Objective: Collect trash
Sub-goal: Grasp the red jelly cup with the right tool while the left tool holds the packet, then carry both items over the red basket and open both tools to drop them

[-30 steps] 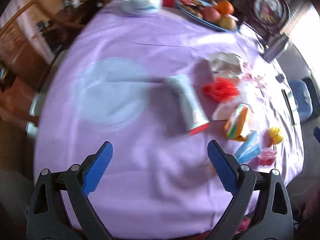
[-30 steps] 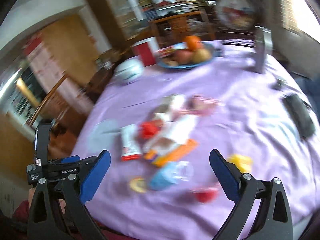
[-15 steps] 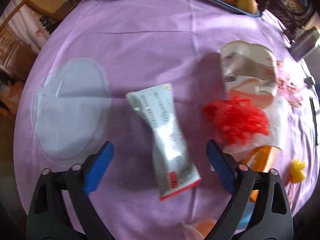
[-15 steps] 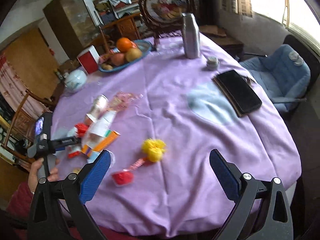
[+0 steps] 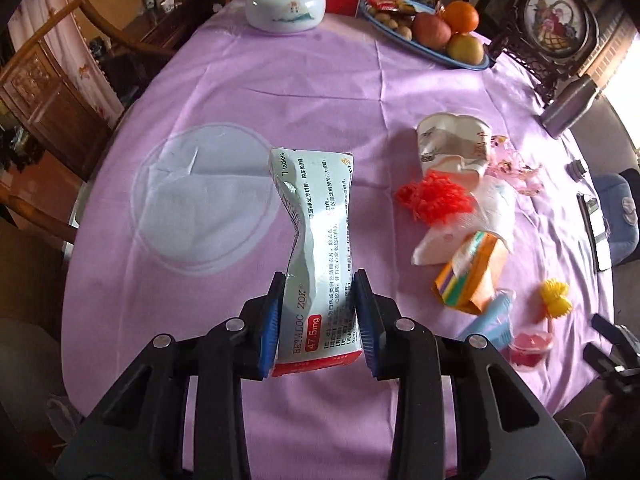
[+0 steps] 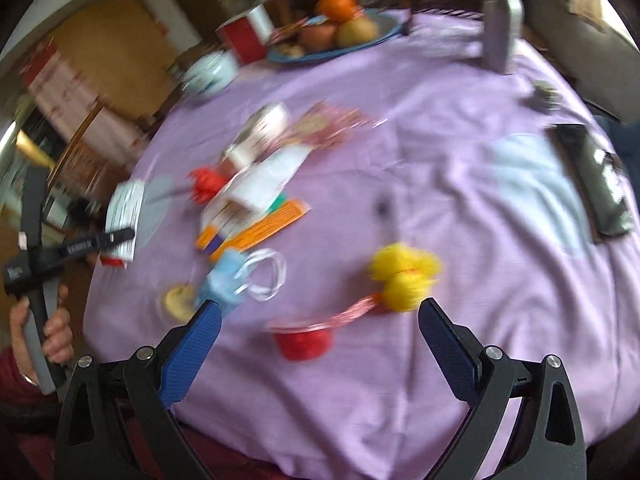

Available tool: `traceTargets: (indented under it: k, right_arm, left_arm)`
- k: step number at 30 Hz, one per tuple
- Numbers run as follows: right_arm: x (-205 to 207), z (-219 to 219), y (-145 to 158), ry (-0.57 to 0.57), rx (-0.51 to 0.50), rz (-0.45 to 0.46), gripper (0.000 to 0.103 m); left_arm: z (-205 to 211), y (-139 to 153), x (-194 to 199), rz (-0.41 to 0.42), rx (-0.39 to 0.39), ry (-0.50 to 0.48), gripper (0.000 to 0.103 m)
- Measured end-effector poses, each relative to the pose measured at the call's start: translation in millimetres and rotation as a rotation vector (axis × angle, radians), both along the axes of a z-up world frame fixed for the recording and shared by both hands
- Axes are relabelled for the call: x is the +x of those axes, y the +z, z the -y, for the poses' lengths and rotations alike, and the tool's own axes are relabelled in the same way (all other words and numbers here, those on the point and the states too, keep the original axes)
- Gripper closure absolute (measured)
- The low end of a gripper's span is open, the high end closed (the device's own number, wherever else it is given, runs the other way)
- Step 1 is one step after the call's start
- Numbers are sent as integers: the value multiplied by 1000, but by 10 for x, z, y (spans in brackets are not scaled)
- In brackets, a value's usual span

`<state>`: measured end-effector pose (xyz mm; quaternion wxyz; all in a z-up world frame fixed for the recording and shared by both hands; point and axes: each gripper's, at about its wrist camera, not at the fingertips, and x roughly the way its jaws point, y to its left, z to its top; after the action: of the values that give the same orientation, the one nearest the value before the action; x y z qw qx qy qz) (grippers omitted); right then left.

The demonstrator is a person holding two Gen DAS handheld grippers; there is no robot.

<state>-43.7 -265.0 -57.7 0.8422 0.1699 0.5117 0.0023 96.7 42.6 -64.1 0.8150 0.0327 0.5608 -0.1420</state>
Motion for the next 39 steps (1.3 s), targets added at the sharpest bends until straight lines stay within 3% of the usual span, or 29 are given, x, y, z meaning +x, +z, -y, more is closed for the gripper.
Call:
traceTargets:
  k: [5, 8, 9, 11, 12, 18, 23, 39]
  right_arm:
    - [74, -119, -250, 31, 34, -85, 10]
    - [109, -103, -428, 15, 57, -126, 19]
    - [125, -101, -473, 9, 59, -132, 23]
    - [152, -100, -521, 7, 66, -128, 44]
    - [157, -100, -516, 8, 85, -119, 46]
    - [181, -246, -14, 68, 49, 80, 46]
    - [325, -480, 239, 143, 23, 153, 46]
    - [735, -1375, 407, 397, 2, 173, 46]
  left_arm:
    - [90, 58, -119, 2, -3, -28, 67]
    - [99, 73, -172, -4, -6, -40, 67]
    - [95, 79, -186, -6, -6, -43, 67]
    - [79, 90, -201, -6, -5, -41, 67]
    - [67, 100, -206, -3, -6, -38, 67]
    - [-83, 237, -218, 36, -34, -4, 67]
    - [-265, 329, -237, 69, -54, 45, 68]
    - [-1352, 357, -525, 90, -65, 320, 68]
